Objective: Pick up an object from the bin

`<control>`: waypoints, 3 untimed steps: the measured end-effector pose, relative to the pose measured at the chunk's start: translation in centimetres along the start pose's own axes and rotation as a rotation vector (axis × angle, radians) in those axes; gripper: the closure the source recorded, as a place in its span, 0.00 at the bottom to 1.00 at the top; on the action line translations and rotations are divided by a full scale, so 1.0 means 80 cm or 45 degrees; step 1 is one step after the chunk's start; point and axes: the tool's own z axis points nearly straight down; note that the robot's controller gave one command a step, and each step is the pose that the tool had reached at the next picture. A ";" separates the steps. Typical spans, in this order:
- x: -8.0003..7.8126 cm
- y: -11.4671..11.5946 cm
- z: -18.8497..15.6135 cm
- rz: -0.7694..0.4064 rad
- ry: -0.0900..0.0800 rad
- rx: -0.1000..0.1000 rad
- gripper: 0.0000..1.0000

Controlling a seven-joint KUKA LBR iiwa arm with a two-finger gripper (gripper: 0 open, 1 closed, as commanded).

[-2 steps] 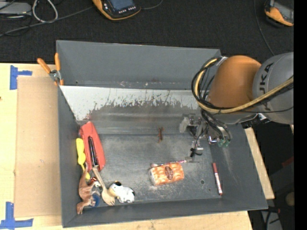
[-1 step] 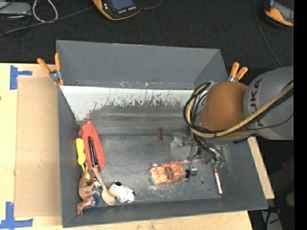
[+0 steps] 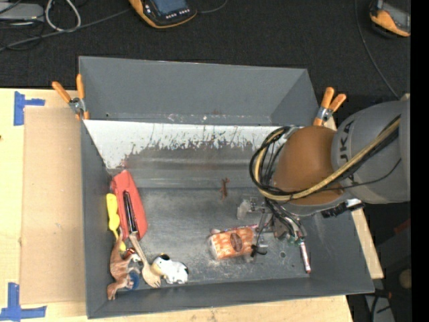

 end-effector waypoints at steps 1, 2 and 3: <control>0.033 -0.007 0.016 -0.214 0.011 -0.004 1.00; 0.033 -0.007 0.016 -0.215 0.011 -0.004 1.00; 0.037 -0.004 -0.063 -0.239 0.019 -0.006 1.00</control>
Offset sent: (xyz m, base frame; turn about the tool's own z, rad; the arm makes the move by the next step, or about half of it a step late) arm 0.0000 0.0000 0.0000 0.0000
